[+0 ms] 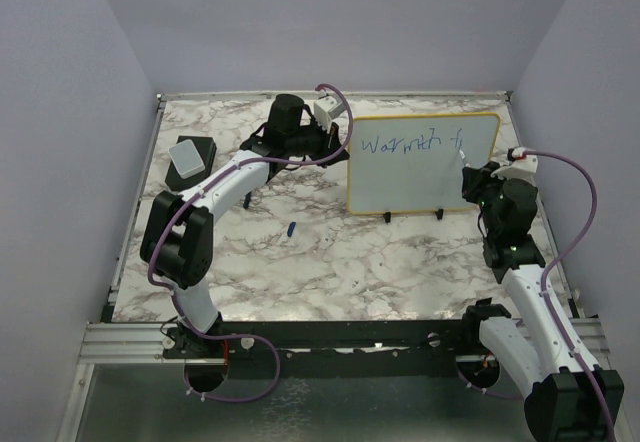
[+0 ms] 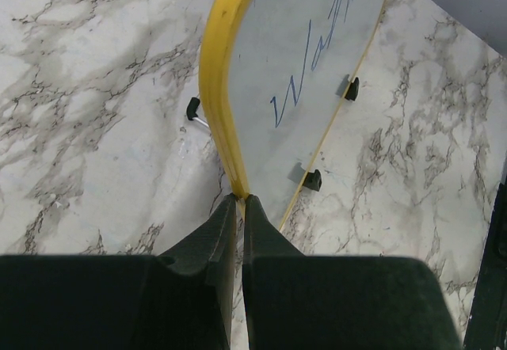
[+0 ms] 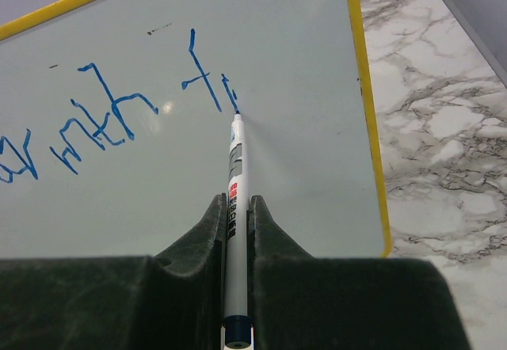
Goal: Write a sentence on the whiteboard
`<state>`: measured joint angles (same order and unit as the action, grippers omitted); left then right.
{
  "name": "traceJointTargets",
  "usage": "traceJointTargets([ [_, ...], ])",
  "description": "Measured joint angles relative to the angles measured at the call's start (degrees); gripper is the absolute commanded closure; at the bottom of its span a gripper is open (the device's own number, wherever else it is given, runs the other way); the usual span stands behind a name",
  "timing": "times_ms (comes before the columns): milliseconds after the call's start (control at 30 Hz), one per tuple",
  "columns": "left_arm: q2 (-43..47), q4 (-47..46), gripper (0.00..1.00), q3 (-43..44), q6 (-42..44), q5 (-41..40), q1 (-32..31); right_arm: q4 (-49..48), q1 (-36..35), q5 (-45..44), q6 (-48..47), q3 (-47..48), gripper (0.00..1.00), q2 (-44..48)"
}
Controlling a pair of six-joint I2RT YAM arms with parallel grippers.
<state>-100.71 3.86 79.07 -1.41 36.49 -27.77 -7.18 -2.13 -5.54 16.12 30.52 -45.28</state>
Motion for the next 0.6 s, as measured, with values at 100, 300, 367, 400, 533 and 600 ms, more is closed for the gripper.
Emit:
traceJointTargets([
  [100,0.0,0.1,1.0,0.0,0.0,0.0,0.0,0.5,0.0,0.0,0.0,0.0,0.99,0.9],
  [300,0.0,0.1,1.0,0.0,0.0,0.0,0.0,0.3,0.0,0.1,-0.1,0.0,0.99,5.1],
  [367,0.0,0.1,1.0,0.0,0.0,0.0,0.0,-0.2,0.0,0.1,-0.1,0.1,0.99,5.3],
  [400,0.0,0.1,1.0,0.0,0.0,0.0,0.0,-0.4,0.0,0.1,-0.1,0.2,0.99,5.0],
  [533,0.0,0.2,1.0,0.0,0.0,0.0,0.0,-1.0,0.0,0.1,-0.1,0.4,0.99,3.1],
  [600,0.0,0.1,1.0,0.0,0.0,0.0,0.0,-1.0,0.0,0.1,-0.1,0.4,0.99,2.6],
])
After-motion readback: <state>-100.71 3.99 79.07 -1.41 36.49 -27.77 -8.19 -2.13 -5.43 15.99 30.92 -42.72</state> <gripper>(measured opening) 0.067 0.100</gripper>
